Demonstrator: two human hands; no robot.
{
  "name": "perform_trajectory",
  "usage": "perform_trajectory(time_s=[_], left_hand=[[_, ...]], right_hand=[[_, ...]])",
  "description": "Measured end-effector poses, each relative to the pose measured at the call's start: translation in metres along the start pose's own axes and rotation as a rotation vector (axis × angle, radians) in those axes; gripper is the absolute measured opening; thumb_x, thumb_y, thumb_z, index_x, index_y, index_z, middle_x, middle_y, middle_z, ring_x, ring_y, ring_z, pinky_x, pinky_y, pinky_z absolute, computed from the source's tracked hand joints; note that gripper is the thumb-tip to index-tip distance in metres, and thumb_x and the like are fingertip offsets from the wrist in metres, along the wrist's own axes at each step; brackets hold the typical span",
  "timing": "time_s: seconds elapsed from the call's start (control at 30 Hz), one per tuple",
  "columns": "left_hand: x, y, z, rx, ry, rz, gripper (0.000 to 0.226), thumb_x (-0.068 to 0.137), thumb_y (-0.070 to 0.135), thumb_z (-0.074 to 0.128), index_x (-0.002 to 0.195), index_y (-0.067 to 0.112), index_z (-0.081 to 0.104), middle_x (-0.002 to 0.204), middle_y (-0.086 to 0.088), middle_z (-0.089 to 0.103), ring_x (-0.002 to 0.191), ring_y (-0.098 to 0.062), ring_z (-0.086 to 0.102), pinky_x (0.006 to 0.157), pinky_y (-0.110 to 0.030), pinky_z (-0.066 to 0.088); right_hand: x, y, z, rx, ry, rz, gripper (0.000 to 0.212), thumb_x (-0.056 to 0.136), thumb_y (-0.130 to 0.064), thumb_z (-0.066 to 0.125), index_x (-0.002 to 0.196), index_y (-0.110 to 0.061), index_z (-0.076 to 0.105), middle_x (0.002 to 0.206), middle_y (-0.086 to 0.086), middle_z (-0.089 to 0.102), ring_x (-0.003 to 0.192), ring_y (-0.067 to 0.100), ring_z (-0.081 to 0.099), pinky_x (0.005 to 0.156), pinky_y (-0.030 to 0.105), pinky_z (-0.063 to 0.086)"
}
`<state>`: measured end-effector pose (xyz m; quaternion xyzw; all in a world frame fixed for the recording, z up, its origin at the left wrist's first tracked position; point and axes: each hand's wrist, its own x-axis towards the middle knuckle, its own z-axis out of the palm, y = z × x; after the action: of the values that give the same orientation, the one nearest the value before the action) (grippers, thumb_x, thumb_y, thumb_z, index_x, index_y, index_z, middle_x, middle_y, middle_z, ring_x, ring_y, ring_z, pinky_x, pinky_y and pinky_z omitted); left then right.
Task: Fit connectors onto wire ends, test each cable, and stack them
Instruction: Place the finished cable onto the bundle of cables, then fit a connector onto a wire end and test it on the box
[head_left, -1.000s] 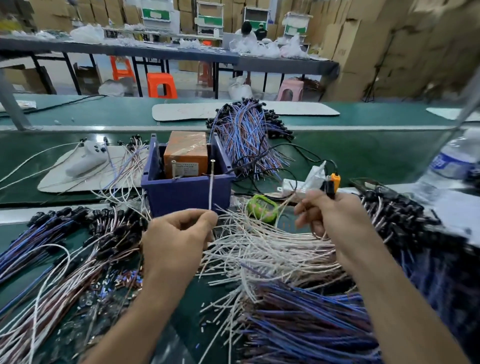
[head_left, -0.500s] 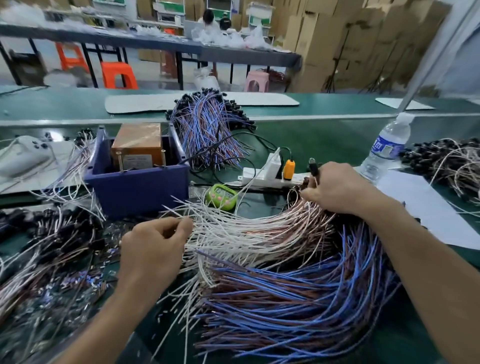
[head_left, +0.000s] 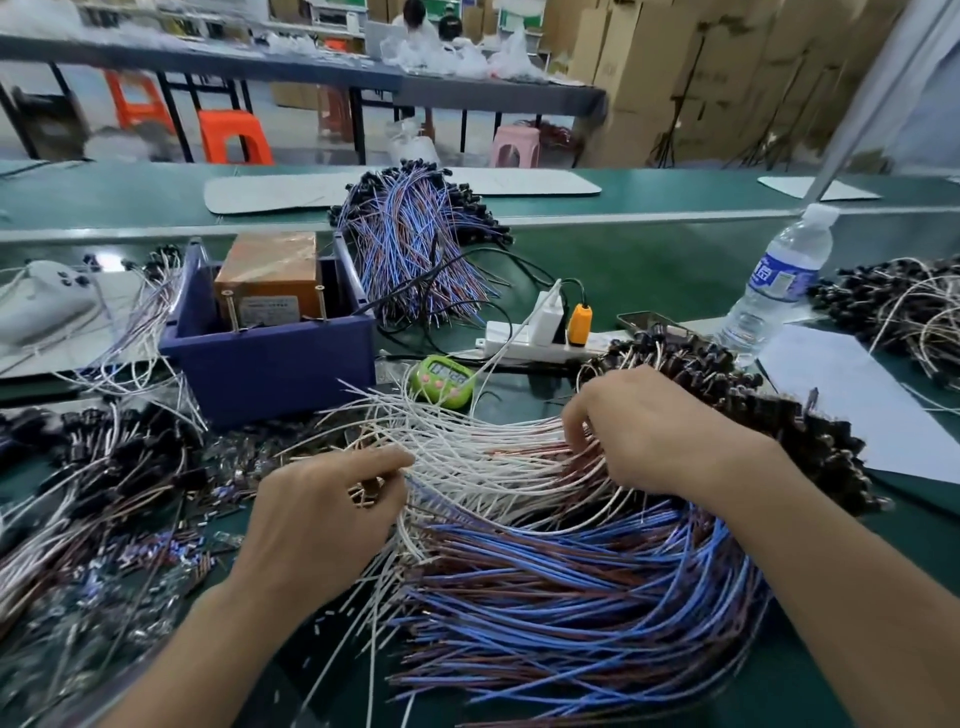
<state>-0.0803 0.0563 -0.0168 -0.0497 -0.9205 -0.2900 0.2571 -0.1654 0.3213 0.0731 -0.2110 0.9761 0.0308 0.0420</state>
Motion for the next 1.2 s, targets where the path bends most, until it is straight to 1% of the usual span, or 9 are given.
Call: perform_trajectory(time_s=[0.1, 0.27, 0.4, 0.53, 0.67, 0.77, 0.87, 1.0, 1.2], left_hand=[[0.002, -0.004, 0.002, 0.008, -0.008, -0.011, 0.023, 0.078, 0.02, 0.088, 0.097, 0.032, 0.084, 0.094, 0.014, 0.079, 0.082, -0.007, 0.074, 0.08, -0.025, 0.055], [0.005, -0.01, 0.008, 0.024, -0.013, -0.061, 0.014, 0.082, 0.027, 0.086, 0.095, 0.031, 0.084, 0.087, 0.015, 0.075, 0.084, -0.007, 0.064, 0.078, -0.027, 0.053], [0.005, -0.014, 0.011, 0.086, 0.009, -0.076, 0.01, 0.08, 0.028, 0.086, 0.09, 0.029, 0.083, 0.08, 0.027, 0.065, 0.085, 0.004, 0.045, 0.072, -0.023, 0.04], [0.003, -0.016, 0.012, 0.092, 0.049, -0.132, 0.011, 0.077, 0.027, 0.089, 0.085, 0.029, 0.082, 0.076, 0.024, 0.064, 0.083, -0.001, 0.049, 0.069, -0.024, 0.039], [0.001, -0.014, 0.011, 0.119, 0.106, -0.142, 0.01, 0.075, 0.029, 0.091, 0.081, 0.03, 0.082, 0.069, 0.02, 0.064, 0.075, -0.011, 0.059, 0.064, -0.025, 0.039], [0.0, -0.012, 0.011, 0.131, 0.149, -0.112, 0.01, 0.074, 0.029, 0.092, 0.077, 0.029, 0.082, 0.065, 0.012, 0.067, 0.066, -0.017, 0.061, 0.064, -0.027, 0.042], [0.0, -0.007, 0.008, 0.149, 0.18, -0.07, 0.007, 0.073, 0.038, 0.079, 0.074, 0.032, 0.082, 0.062, 0.012, 0.068, 0.062, -0.019, 0.063, 0.065, -0.026, 0.045], [0.0, -0.002, 0.008, 0.175, 0.181, -0.063, 0.01, 0.073, 0.04, 0.074, 0.072, 0.032, 0.081, 0.062, 0.012, 0.07, 0.062, -0.019, 0.066, 0.063, -0.023, 0.042], [0.002, 0.001, 0.008, 0.131, 0.222, -0.126, 0.011, 0.077, 0.039, 0.074, 0.075, 0.03, 0.082, 0.066, 0.009, 0.074, 0.066, -0.022, 0.07, 0.06, -0.03, 0.051]], right_hand=[[-0.004, 0.007, 0.002, -0.02, 0.0, 0.03, 0.039, 0.074, 0.006, 0.063, 0.09, -0.028, 0.073, 0.095, -0.005, 0.07, 0.096, 0.022, 0.066, 0.086, 0.035, 0.055], [-0.009, 0.021, -0.001, -0.023, 0.034, 0.068, 0.049, 0.075, 0.009, 0.061, 0.099, -0.032, 0.071, 0.096, -0.01, 0.057, 0.094, 0.016, 0.057, 0.081, 0.031, 0.049], [0.0, 0.02, 0.0, -0.051, 0.086, 0.14, 0.022, 0.079, -0.003, 0.068, 0.081, -0.024, 0.07, 0.086, -0.001, 0.07, 0.083, 0.024, 0.066, 0.08, 0.039, 0.058], [0.009, 0.018, 0.003, -0.128, 0.141, 0.231, 0.007, 0.081, -0.023, 0.078, 0.079, -0.023, 0.072, 0.078, 0.002, 0.069, 0.076, 0.028, 0.067, 0.073, 0.038, 0.059], [0.015, 0.023, 0.013, -0.163, 0.316, 0.369, 0.005, 0.083, -0.02, 0.073, 0.085, -0.022, 0.069, 0.079, 0.003, 0.069, 0.074, 0.029, 0.067, 0.063, 0.032, 0.051], [0.015, 0.018, 0.02, -0.174, 0.297, 0.427, 0.007, 0.082, -0.015, 0.068, 0.083, -0.022, 0.067, 0.07, 0.0, 0.061, 0.068, 0.029, 0.061, 0.062, 0.032, 0.043], [0.01, 0.009, 0.014, -0.238, 0.199, 0.403, 0.013, 0.077, -0.012, 0.064, 0.081, -0.024, 0.065, 0.065, -0.004, 0.048, 0.073, 0.026, 0.055, 0.08, 0.036, 0.043], [0.0, -0.021, 0.01, -0.204, 0.265, 0.265, 0.028, 0.074, -0.01, 0.063, 0.093, -0.028, 0.073, 0.087, -0.005, 0.07, 0.091, 0.021, 0.062, 0.091, 0.036, 0.04], [-0.004, -0.09, 0.039, 0.28, 0.266, -0.044, 0.034, 0.091, -0.01, 0.062, 0.118, -0.027, 0.073, 0.117, -0.004, 0.072, 0.111, 0.016, 0.058, 0.105, 0.032, 0.038]])
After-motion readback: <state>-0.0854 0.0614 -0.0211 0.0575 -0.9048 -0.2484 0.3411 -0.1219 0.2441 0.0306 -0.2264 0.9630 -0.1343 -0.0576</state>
